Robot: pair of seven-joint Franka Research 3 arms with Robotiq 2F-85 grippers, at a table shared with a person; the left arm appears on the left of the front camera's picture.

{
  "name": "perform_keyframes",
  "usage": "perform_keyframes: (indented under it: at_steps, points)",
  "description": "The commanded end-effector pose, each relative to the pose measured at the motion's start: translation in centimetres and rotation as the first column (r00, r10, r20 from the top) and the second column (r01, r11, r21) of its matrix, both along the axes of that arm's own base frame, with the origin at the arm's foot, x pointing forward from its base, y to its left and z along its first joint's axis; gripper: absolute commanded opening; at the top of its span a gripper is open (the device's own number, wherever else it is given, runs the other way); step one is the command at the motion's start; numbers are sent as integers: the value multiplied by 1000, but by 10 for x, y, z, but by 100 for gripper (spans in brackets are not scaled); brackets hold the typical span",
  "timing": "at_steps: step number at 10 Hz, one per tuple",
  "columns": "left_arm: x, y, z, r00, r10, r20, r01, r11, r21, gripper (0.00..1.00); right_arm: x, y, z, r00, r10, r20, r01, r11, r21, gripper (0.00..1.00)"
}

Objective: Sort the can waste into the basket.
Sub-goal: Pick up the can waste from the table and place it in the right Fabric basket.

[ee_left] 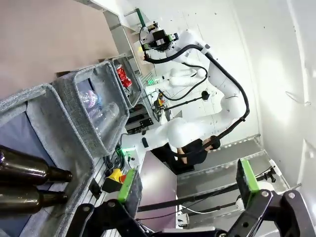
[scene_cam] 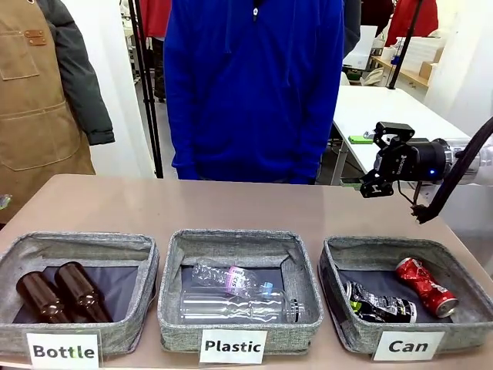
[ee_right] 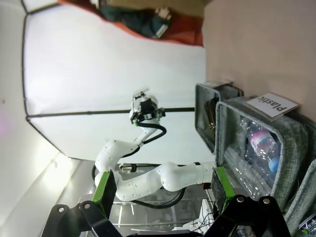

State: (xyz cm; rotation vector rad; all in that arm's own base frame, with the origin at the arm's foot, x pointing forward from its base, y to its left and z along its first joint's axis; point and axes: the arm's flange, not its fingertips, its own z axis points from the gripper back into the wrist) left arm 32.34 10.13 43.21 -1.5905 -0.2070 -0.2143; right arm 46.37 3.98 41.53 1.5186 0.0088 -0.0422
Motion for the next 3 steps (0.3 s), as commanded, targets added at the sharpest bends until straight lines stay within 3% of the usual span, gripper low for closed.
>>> perform_keyframes:
  at_steps: [1, 3]
  points:
    - [-3, 1, 0, 1000, -5, 13, 5, 1000, -7, 100, 0, 3, 1, 1000, -18, 7, 18, 1000, 5, 100]
    - [-3, 1, 0, 1000, -5, 13, 5, 1000, -7, 100, 0, 3, 1, 1000, -18, 7, 18, 1000, 5, 100]
